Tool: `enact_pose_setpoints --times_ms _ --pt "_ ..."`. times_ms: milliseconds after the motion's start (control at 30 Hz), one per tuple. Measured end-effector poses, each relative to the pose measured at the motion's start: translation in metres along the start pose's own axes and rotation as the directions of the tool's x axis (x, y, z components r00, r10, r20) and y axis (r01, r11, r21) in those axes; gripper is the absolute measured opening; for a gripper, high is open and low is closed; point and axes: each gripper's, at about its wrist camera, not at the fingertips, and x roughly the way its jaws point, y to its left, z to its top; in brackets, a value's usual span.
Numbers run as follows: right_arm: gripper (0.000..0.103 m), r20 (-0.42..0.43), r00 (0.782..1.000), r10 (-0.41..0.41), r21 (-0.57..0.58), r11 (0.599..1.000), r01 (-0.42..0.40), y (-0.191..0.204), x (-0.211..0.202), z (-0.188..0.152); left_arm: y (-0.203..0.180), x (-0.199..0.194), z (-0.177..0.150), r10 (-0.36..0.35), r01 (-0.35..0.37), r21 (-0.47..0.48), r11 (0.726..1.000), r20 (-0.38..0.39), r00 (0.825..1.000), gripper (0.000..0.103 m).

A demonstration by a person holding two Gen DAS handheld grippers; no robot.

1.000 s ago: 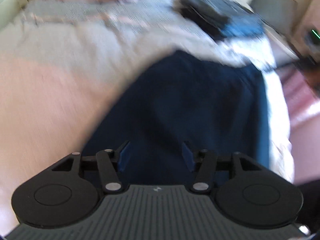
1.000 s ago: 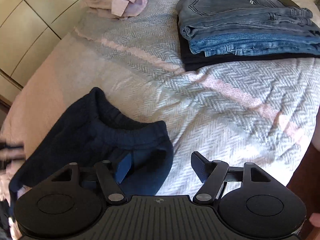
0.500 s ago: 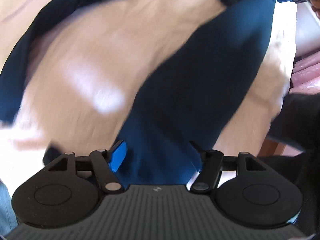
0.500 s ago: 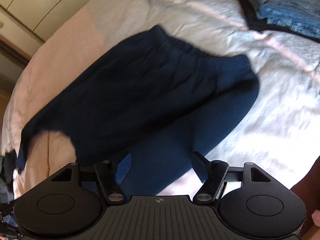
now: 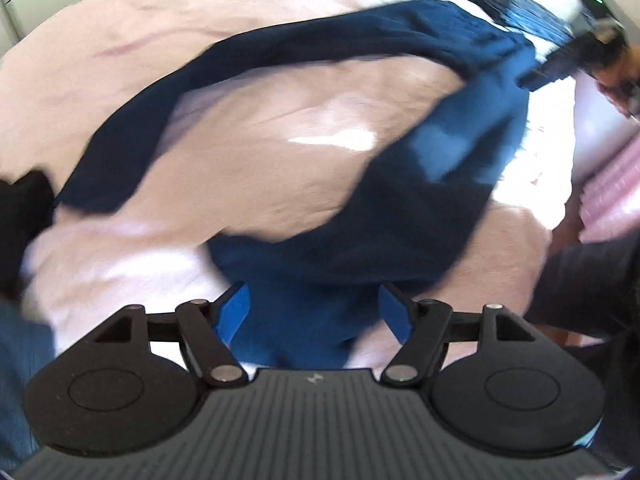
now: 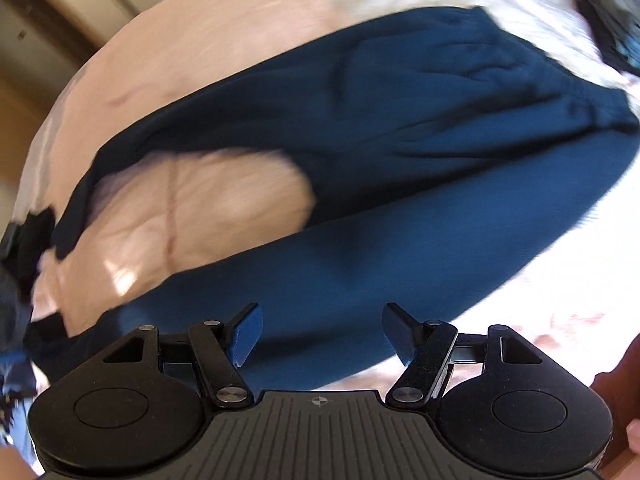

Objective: Fold clothes

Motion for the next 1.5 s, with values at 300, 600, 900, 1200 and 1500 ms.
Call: enact_pose_setpoints --times_ms 300,600,900,1200,1500 --pt "0.070 -0.062 0.998 -0.020 -0.089 0.996 0.015 0.031 0.004 -0.014 0.040 0.068 -0.017 -0.073 0.048 -0.243 0.969 -0.093 0.993 0.043" --pt "0.070 -0.046 0.997 -0.069 -0.081 0.995 0.065 0.010 -0.015 -0.009 0.013 -0.040 -0.032 0.117 -0.133 -0.266 0.955 -0.076 0.990 0.009" --pt "0.070 -0.073 0.994 -0.086 -0.025 0.996 0.085 -0.025 -0.008 -0.002 -0.011 -0.057 -0.085 0.154 -0.251 -0.295 0.922 -0.316 0.936 0.009" --pt "0.070 -0.082 0.987 -0.141 0.154 0.976 0.153 -0.083 0.003 -0.007 -0.073 0.004 -0.007 0.079 -0.081 -0.020 0.996 -0.089 0.993 0.040" --pt "0.070 0.088 0.978 -0.191 0.296 0.942 0.158 -0.161 -0.034 0.024 -0.242 0.076 0.087 -0.184 0.139 0.442 0.886 0.060 0.981 0.051"
